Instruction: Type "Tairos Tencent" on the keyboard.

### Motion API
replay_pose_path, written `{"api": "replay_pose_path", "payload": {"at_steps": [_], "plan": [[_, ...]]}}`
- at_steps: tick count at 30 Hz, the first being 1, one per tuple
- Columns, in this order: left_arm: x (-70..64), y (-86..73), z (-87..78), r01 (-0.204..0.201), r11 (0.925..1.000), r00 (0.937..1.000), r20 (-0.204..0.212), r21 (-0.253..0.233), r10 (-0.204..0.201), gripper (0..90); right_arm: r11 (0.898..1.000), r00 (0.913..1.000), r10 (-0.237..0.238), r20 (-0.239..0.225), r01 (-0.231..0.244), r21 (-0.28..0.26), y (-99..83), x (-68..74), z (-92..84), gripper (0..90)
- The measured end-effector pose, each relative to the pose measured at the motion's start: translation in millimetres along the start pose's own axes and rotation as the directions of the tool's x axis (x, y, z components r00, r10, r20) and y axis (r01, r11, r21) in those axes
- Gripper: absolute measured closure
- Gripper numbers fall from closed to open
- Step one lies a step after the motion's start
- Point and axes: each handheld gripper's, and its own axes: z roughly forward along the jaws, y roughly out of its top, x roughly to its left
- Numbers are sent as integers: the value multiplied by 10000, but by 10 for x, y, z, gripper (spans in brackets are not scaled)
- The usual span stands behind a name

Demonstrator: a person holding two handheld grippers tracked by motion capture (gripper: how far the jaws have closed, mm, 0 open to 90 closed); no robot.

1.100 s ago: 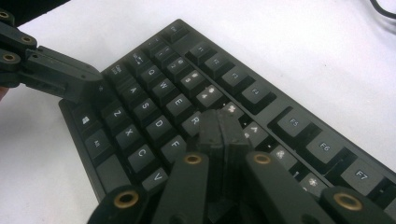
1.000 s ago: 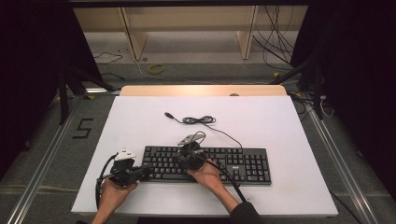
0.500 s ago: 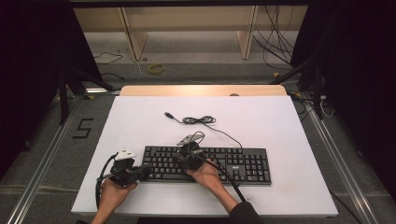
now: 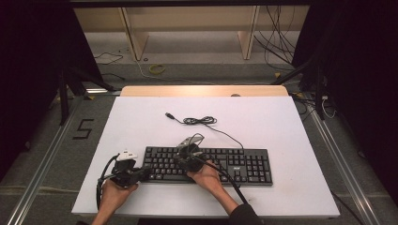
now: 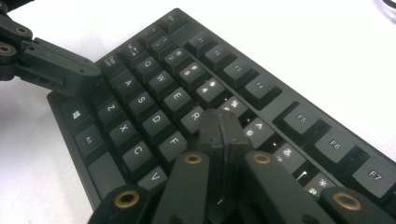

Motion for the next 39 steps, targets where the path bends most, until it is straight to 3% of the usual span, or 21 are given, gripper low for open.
{"api": "replay_pose_path", "payload": {"at_steps": [5,17,25,28,33,39], "plan": [[6,10,-21,107,9998,9999,66,-145,-106,893,9995,9994,306,-169,-307,-79,0,-21,-20,900],[-26,37,-71,197,9963,9992,359,-833,-167,825,9967,9980,424,-465,-455,-668,25,-36,-177,848],[-18,61,-79,340,9927,9971,711,-1154,-258,694,9944,9965,499,-678,-559,-898,17,-58,-254,738],[-22,71,-78,386,9918,9969,730,-1216,-299,604,9934,9958,511,-761,-584,-983,16,-63,-282,712],[-22,95,-70,484,9884,9963,769,-1442,-375,471,9916,9948,522,-871,-620,-1134,14,-71,-360,542],[-9,113,-58,590,9839,9958,788,-1688,-462,381,9883,9945,627,-841,-736,-1334,-2,-106,-442,440]]}}
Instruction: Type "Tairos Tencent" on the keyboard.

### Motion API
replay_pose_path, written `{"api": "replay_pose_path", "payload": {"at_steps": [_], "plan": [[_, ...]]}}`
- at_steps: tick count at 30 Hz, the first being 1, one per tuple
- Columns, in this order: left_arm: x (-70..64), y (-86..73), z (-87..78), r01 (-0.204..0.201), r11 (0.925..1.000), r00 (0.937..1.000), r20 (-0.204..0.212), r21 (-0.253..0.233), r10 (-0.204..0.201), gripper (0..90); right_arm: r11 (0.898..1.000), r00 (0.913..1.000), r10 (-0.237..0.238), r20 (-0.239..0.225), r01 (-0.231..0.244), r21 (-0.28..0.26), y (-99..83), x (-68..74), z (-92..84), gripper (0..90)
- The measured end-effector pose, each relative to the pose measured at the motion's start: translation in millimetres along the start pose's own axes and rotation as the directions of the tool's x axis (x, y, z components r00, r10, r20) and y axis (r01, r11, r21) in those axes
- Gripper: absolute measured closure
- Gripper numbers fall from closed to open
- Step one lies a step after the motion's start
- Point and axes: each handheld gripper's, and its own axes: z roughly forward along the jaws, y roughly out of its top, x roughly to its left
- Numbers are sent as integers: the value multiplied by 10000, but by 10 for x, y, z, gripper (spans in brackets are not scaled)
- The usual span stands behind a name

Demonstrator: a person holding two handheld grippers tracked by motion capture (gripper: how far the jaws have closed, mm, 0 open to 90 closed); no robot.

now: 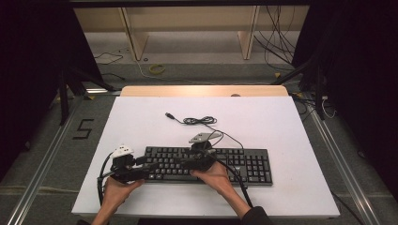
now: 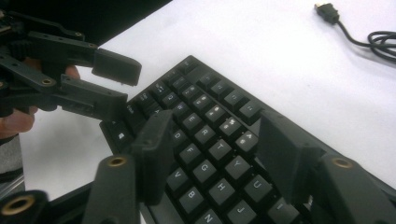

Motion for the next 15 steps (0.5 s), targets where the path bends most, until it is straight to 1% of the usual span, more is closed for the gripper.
{"api": "replay_pose_path", "payload": {"at_steps": [4,8,11,15], "plan": [[9,7,18,7,10000,10000,-39,-4,-7,355,10000,9999,18,101,-17,-55,-14,-25,-58,386],[5,7,37,15,10000,10000,3,54,-15,364,9997,9999,110,106,-107,-201,-43,-62,-137,375],[6,11,43,43,10000,10000,87,30,-43,408,9997,9998,90,192,-86,-217,-57,-92,-181,368],[10,8,65,-94,9999,9998,158,104,92,493,9997,9996,78,275,-72,-234,-78,-129,-224,365]]}}
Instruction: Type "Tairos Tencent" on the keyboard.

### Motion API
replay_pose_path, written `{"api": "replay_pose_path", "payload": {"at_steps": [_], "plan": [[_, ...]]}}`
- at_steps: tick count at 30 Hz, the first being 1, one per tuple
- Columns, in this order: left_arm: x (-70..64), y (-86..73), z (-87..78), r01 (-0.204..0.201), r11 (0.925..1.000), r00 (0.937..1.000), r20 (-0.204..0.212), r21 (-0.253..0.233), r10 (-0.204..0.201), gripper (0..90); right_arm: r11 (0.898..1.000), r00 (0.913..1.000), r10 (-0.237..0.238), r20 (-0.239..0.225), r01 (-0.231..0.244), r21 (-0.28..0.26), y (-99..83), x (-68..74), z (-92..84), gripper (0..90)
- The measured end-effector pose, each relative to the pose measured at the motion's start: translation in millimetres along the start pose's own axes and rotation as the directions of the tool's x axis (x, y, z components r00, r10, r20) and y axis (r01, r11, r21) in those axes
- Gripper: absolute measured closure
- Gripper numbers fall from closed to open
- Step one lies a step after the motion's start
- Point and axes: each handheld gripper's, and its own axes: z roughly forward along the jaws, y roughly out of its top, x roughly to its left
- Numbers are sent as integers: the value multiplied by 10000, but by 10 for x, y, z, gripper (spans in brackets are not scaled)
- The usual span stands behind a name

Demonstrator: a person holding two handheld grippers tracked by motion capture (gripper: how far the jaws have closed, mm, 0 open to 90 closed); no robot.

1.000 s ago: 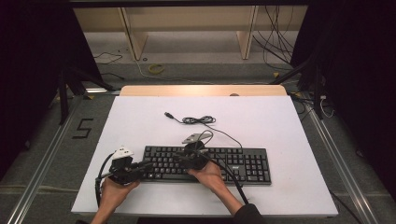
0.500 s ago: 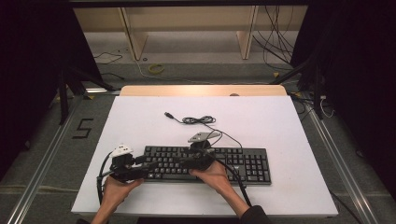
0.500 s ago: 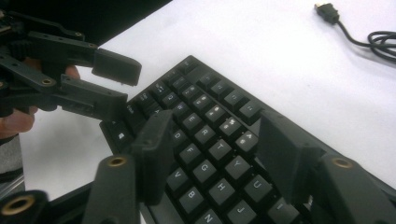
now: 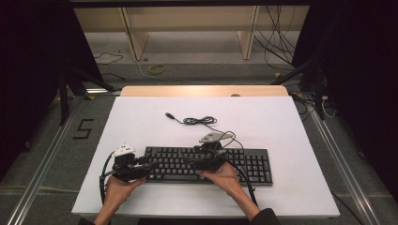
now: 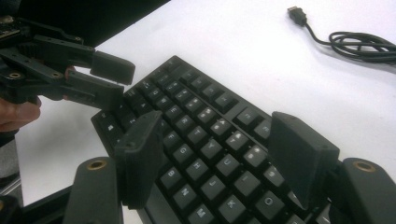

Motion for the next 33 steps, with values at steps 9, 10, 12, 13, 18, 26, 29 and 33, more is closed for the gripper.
{"api": "replay_pose_path", "payload": {"at_steps": [9,10,12,13,18,26,29,33], "plan": [[-3,0,14,-241,9997,9997,-28,90,241,672,10000,10000,23,39,-23,72,-27,-28,-9,356],[-1,0,15,-282,9996,9996,-29,102,282,690,10000,10000,20,40,-20,85,-31,-26,-7,355],[-3,0,14,-348,9994,9994,-13,68,348,726,9999,10000,39,27,-39,119,-33,-21,-8,354],[-7,1,15,-369,9993,9993,-30,76,369,747,9999,10000,33,33,-34,107,-32,-23,-10,354],[-26,2,48,-649,9975,9978,-147,276,653,865,10000,10000,19,30,-19,85,-33,-28,-7,352],[-43,6,95,-700,9961,9971,-272,537,716,894,10000,10000,14,29,-14,77,-34,-27,-7,349],[-27,4,111,-677,9956,9969,-348,651,700,894,10000,10000,40,37,-40,68,-33,-28,-12,346],[-4,6,133,-632,9949,9969,-426,791,667,894,10000,10000,29,51,-29,31,-31,-32,-20,342]]}}
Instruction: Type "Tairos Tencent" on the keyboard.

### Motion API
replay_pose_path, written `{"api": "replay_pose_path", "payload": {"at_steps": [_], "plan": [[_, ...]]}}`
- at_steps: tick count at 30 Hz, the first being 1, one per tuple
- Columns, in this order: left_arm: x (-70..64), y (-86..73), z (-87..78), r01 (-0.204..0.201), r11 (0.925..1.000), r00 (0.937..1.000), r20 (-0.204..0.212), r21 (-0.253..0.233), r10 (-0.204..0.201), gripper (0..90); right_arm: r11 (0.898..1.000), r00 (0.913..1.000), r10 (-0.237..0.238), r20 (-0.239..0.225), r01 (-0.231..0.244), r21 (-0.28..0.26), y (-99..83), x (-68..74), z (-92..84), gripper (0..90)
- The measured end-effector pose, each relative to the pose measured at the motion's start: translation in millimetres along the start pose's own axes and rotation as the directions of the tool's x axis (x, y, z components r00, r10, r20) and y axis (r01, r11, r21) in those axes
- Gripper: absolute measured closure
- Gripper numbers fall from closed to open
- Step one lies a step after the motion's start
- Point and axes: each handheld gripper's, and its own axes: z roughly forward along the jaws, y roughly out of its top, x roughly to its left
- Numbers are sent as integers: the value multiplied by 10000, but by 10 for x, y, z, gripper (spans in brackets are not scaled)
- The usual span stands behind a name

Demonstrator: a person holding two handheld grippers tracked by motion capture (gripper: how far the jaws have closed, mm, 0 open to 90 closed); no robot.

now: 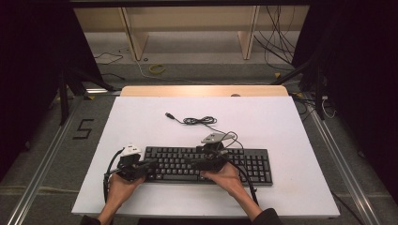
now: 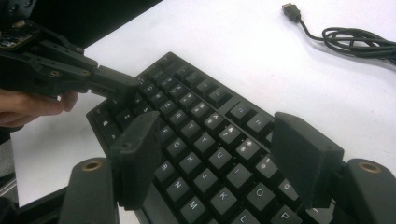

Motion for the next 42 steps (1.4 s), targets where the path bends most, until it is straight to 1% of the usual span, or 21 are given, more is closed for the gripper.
{"api": "replay_pose_path", "payload": {"at_steps": [1,2,4,10,13,16,18,25,26,28,30,32,33,36,38,42], "plan": [[0,0,0,0,10000,10000,0,0,0,894,10000,10000,-3,6,3,-9,1,-2,-2,341],[-2,-1,16,82,10000,10000,-2,44,-82,894,10000,10000,33,11,-33,23,2,-2,-6,340],[4,0,27,48,9999,10000,-12,100,-48,894,10000,10000,47,25,-47,5,1,-5,-6,338],[9,-2,33,145,9997,9999,-1,188,-145,894,10000,10000,0,39,0,-10,0,-12,-12,336],[10,-6,43,53,9994,10000,-43,351,-51,894,10000,10000,0,35,0,-16,0,-14,-15,336],[7,-13,52,-28,9992,10000,-31,403,29,896,10000,10000,37,26,-37,-30,2,-11,-20,336],[1,-16,52,-92,9991,9999,-40,407,93,897,10000,10000,33,47,-33,-27,2,-14,-26,336],[8,-12,47,-69,9991,10000,-26,428,70,895,10000,10000,19,64,-18,-78,6,-16,-42,337],[7,-8,35,109,9994,9999,47,322,-110,894,10000,10000,21,69,-20,-80,6,-18,-42,337],[3,5,9,100,9998,9999,106,181,-102,892,10000,10000,31,65,-30,-89,6,-21,-42,337],[2,13,-11,58,9999,9998,187,86,-60,870,10000,10000,57,61,-56,-81,7,-24,-42,337],[0,15,-21,149,9999,9995,279,-50,-148,837,10000,10000,53,59,-52,-64,6,-24,-41,338],[4,17,-31,131,9999,9994,309,-82,-128,817,10000,10000,26,65,-26,-74,5,-25,-40,339],[-3,23,-63,191,9992,9982,577,-349,-171,777,9999,10000,29,57,-28,-98,6,-22,-43,348],[-17,27,-77,194,9988,9973,722,-451,-161,732,10000,10000,12,38,-11,-98,5,-23,-44,367],[-57,30,-74,164,9982,9968,790,-570,-118,610,10000,10000,-36,77,36,-64,2,-27,-40,405]]}}
